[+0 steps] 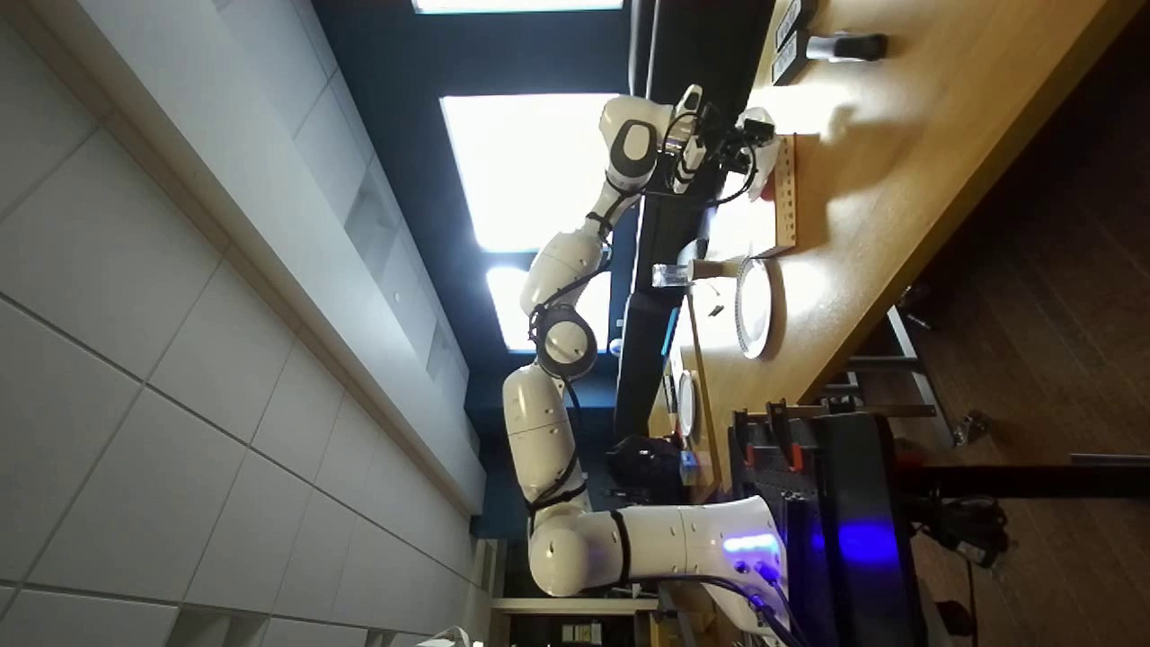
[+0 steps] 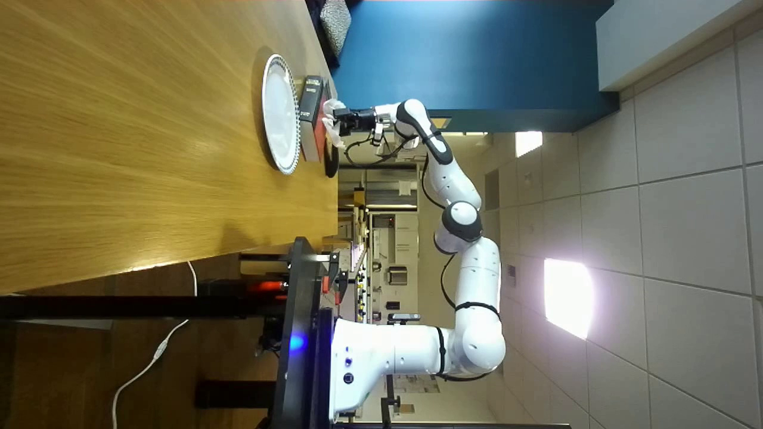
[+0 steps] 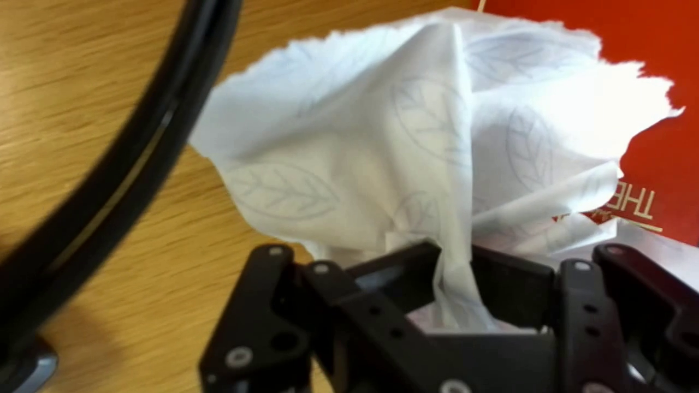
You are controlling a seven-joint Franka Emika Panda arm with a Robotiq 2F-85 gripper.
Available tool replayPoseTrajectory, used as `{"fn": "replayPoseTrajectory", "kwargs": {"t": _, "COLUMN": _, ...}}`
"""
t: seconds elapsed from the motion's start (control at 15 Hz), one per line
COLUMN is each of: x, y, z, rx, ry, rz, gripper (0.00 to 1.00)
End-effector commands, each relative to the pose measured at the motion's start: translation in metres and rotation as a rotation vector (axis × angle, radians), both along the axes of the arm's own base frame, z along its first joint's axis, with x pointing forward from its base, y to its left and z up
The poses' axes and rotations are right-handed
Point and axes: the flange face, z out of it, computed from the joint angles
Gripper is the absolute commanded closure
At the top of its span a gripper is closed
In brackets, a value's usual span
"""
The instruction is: Use the tissue to wipe the cover of the book
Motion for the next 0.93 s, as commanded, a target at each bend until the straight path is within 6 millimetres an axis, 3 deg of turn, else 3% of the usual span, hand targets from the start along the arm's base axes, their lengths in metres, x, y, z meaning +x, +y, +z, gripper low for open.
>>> {"fn": "replayPoseTrajectory", "kwargs": {"t": 0.0, "x": 0.009, "y": 0.027, "z": 0.014, "rx": 0.013, "ry": 0.003, "rz": 0.035, "gripper": 1.0}}
{"fn": "replayPoseTrajectory", "kwargs": {"t": 0.47, "x": 0.013, "y": 0.093, "z": 0.017, "rx": 0.05, "ry": -0.013, "rz": 0.123, "gripper": 1.0}}
{"fn": "replayPoseTrajectory", "kwargs": {"t": 0.67, "x": 0.014, "y": 0.098, "z": 0.019, "rx": 0.051, "ry": -0.015, "rz": 0.131, "gripper": 1.0}}
{"fn": "replayPoseTrajectory", "kwargs": {"t": 0.87, "x": 0.014, "y": 0.084, "z": 0.018, "rx": 0.038, "ry": -0.012, "rz": 0.109, "gripper": 1.0}}
